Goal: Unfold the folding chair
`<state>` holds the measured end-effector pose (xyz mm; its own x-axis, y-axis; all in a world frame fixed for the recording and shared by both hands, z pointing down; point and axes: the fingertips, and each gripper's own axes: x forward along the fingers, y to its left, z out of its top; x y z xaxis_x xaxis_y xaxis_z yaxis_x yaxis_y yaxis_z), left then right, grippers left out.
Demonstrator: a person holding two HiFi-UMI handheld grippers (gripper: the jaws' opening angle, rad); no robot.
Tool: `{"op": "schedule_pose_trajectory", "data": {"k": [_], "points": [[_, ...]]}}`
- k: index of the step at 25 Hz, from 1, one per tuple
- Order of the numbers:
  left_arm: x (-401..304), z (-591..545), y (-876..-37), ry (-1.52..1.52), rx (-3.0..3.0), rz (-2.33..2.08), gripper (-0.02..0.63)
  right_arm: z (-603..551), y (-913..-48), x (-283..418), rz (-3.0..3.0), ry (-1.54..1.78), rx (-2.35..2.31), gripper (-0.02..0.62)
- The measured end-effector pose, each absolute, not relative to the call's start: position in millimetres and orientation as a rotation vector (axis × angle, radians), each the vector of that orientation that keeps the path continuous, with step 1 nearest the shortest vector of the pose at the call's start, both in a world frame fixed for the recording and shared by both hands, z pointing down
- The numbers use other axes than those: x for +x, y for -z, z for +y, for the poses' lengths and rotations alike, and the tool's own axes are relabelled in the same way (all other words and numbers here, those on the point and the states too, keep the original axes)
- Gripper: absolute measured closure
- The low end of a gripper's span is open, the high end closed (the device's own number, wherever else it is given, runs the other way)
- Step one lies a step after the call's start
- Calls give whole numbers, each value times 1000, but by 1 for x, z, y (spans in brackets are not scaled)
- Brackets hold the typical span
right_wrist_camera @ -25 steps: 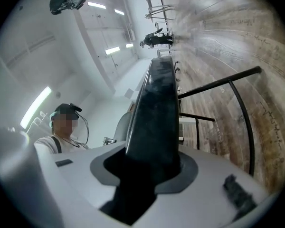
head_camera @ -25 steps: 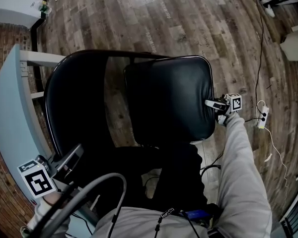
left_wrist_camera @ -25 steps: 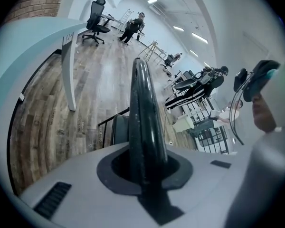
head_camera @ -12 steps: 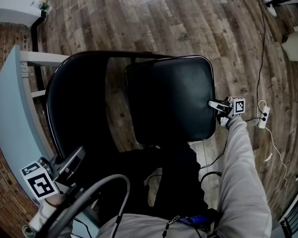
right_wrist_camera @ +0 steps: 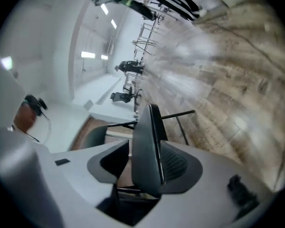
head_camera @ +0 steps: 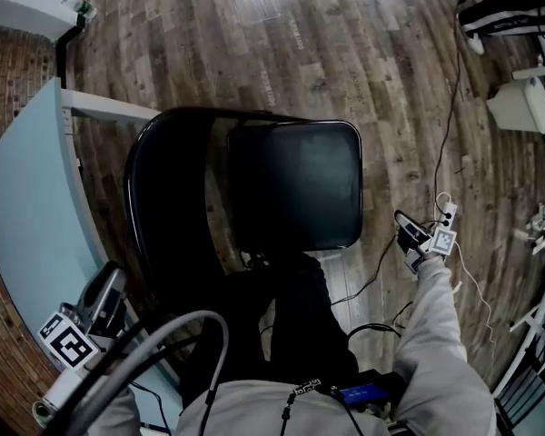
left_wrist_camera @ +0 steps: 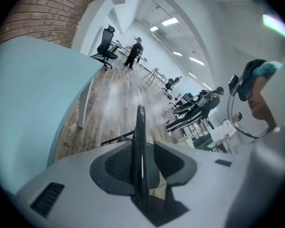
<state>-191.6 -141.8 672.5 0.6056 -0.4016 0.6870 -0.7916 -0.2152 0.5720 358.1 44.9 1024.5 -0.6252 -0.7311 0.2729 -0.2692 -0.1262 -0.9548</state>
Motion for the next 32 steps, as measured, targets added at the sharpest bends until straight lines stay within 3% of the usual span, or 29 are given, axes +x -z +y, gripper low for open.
{"op": "schedule_pose_trajectory", "data": {"k": [5, 10, 12, 14, 18, 24, 32], "points": [[-172, -116, -625, -535, 1878, -874, 465, 17, -923, 353, 1962, 1807, -1562, 391], [-179, -116, -539, -427, 1970, -929, 546, -34, -765, 319, 2086, 1624, -1719, 399], [-182, -118, -503, -337, 2029, -953, 596, -52, -694, 310, 2140, 1497, -1820, 464], [-184, -120, -472, -246, 2074, -962, 600, -68, -631, 301, 2222, 1368, -1899, 588], [-191, -122, -434, -91, 2133, -999, 601, -90, -533, 281, 2349, 1150, -1933, 588], [-195, -129, -403, 17, 2206, -1071, 603, -98, -459, 260, 2372, 962, -1939, 588], [-204, -131, -378, -53, 2333, -1222, 603, -93, -432, 252, 2328, 867, -1942, 588]]}}
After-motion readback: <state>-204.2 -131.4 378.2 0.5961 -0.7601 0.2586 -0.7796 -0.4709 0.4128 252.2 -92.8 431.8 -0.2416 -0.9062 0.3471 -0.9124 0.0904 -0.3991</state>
